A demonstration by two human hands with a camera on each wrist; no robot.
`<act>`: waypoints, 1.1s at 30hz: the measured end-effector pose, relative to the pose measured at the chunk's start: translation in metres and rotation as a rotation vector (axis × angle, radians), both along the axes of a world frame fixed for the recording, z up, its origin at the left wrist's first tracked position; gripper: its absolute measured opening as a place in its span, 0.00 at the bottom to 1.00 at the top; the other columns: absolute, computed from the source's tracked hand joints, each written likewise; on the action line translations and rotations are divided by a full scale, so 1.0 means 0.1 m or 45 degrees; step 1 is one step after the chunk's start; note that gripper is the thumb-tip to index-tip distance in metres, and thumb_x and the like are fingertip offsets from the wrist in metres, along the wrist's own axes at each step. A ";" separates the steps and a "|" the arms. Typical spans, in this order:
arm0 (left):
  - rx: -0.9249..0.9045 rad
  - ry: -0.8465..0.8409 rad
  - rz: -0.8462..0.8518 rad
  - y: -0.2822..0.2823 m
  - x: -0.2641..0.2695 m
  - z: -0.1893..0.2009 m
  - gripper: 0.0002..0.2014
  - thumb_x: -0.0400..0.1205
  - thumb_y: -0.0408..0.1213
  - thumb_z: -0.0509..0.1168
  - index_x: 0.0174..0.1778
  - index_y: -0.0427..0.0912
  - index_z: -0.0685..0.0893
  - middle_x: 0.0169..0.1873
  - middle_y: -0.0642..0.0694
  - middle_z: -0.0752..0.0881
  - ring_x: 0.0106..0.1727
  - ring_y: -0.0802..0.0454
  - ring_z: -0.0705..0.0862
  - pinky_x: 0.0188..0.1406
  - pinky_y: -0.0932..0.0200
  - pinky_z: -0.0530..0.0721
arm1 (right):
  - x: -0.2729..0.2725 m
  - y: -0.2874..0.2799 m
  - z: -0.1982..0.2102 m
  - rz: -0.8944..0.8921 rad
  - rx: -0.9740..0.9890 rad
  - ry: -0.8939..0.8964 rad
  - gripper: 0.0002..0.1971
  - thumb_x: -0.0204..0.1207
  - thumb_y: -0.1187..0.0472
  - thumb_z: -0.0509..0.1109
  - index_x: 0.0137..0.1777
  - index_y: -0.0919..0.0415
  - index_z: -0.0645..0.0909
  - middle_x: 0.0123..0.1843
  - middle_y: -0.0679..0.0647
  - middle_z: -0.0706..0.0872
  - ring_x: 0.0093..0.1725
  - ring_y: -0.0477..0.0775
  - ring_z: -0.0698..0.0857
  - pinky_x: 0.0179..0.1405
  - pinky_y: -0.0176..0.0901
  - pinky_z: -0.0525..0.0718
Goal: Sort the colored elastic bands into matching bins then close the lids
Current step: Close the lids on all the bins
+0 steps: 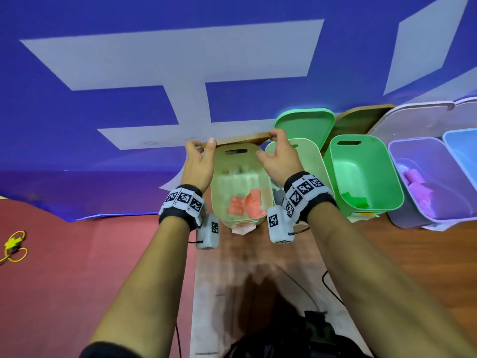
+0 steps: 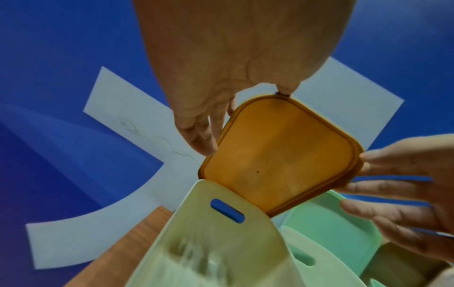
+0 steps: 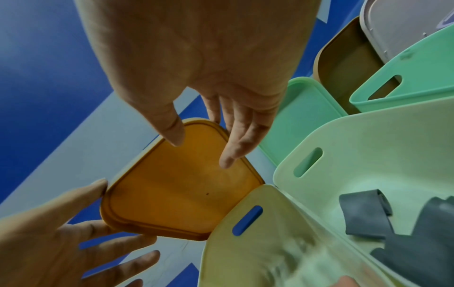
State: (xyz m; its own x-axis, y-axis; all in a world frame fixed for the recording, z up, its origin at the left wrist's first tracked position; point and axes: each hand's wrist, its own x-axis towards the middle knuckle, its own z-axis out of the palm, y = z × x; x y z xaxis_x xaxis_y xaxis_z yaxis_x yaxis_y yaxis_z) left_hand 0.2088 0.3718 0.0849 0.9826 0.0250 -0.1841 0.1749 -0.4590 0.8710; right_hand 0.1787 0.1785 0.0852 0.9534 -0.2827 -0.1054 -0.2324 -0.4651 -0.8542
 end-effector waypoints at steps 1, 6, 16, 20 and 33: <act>-0.008 0.009 0.011 0.02 -0.06 0.01 0.25 0.87 0.60 0.52 0.68 0.42 0.67 0.67 0.36 0.79 0.68 0.42 0.79 0.58 0.56 0.69 | -0.06 0.02 0.01 -0.001 -0.002 0.012 0.23 0.79 0.54 0.70 0.72 0.55 0.70 0.69 0.51 0.79 0.57 0.56 0.82 0.57 0.43 0.75; 0.022 0.044 0.072 0.06 -0.34 -0.04 0.24 0.87 0.60 0.53 0.66 0.42 0.67 0.59 0.46 0.79 0.58 0.44 0.78 0.53 0.55 0.66 | -0.35 0.08 -0.06 -0.024 0.034 0.027 0.25 0.80 0.44 0.69 0.70 0.57 0.71 0.68 0.53 0.81 0.67 0.56 0.80 0.67 0.47 0.75; 0.072 0.136 0.034 0.07 -0.60 -0.37 0.23 0.87 0.52 0.59 0.72 0.42 0.68 0.60 0.51 0.74 0.58 0.50 0.75 0.55 0.58 0.69 | -0.60 0.09 -0.27 0.035 -0.113 0.239 0.30 0.81 0.43 0.67 0.79 0.57 0.70 0.76 0.53 0.75 0.73 0.55 0.76 0.59 0.38 0.66; 0.069 0.152 0.010 0.10 -0.60 -0.46 0.23 0.86 0.50 0.62 0.73 0.43 0.67 0.64 0.48 0.77 0.61 0.45 0.80 0.61 0.52 0.78 | -0.64 0.10 -0.37 0.053 -0.104 0.304 0.32 0.80 0.43 0.68 0.79 0.58 0.71 0.76 0.55 0.77 0.72 0.57 0.78 0.71 0.45 0.75; 0.143 0.235 -0.076 0.19 -0.69 -0.69 0.29 0.84 0.40 0.65 0.80 0.44 0.62 0.68 0.43 0.80 0.65 0.41 0.80 0.58 0.57 0.74 | -0.72 0.21 -0.52 0.099 -0.159 0.468 0.28 0.74 0.50 0.66 0.75 0.58 0.75 0.69 0.56 0.81 0.68 0.62 0.81 0.69 0.53 0.80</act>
